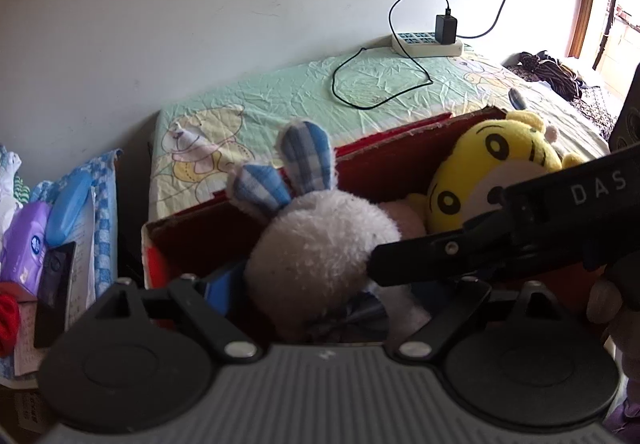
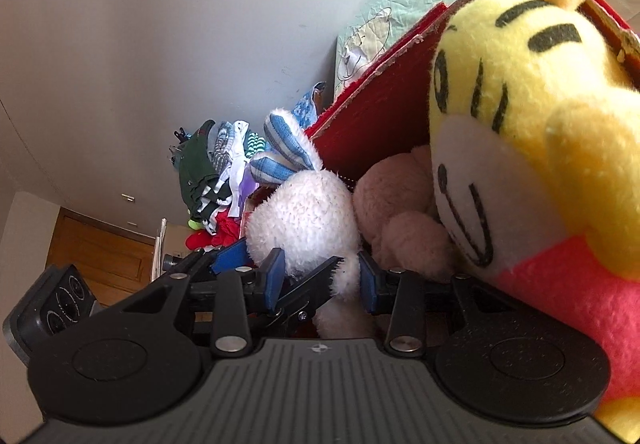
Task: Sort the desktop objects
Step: 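Lower the bunny into the red box beside the tiger and open the right gripper, then withdraw the right gripper from the box toward the second plaid-eared bunny, then grasp the second white bunny with plaid ears and bow tie with the right gripper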
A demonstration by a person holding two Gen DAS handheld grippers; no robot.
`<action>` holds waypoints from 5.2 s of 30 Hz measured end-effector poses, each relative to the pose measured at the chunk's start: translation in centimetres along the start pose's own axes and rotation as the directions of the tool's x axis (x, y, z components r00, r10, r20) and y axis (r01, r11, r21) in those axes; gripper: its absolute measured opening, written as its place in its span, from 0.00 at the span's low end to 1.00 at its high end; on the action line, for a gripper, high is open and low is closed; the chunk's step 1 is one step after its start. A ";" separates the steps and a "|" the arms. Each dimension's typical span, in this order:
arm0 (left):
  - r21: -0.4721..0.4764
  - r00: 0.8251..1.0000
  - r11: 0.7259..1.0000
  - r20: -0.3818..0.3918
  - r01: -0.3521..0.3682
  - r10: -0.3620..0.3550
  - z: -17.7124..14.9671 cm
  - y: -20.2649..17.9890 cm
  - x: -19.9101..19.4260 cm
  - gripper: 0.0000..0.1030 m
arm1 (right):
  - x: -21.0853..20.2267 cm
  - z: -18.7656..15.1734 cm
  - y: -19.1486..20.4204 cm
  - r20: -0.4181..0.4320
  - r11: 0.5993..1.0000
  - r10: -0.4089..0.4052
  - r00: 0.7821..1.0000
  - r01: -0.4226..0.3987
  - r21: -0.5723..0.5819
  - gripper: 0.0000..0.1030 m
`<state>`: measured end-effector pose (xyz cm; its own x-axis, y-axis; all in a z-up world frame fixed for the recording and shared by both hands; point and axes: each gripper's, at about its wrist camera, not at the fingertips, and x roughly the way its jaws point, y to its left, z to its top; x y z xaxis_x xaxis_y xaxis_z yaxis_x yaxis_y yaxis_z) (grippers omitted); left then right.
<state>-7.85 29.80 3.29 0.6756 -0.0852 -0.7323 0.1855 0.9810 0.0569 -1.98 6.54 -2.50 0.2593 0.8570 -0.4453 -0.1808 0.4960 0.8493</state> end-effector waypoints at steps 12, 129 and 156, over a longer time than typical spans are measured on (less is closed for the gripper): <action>0.003 0.998 0.999 0.040 -0.040 0.040 -0.8 -0.7 -2.7 0.91 | -1.3 -0.2 0.2 0.057 1.000 0.025 0.998 -0.024 -0.017 0.37; -0.141 0.963 0.966 -0.130 0.216 -0.235 13.5 -34.0 16.2 0.57 | -29.0 10.8 -23.3 0.396 0.985 -0.134 0.908 0.078 0.155 0.26; -0.220 0.960 0.957 -0.166 0.187 -0.226 13.9 -30.4 19.6 0.67 | -23.0 14.1 -26.1 0.235 0.967 -0.018 0.972 -0.043 0.252 0.48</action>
<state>9.69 -4.10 -3.37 0.4881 -0.2742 -0.8286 0.1469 0.9616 -0.2317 10.16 -28.12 -10.41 0.4781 0.7913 -0.3812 0.0529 0.4073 0.9118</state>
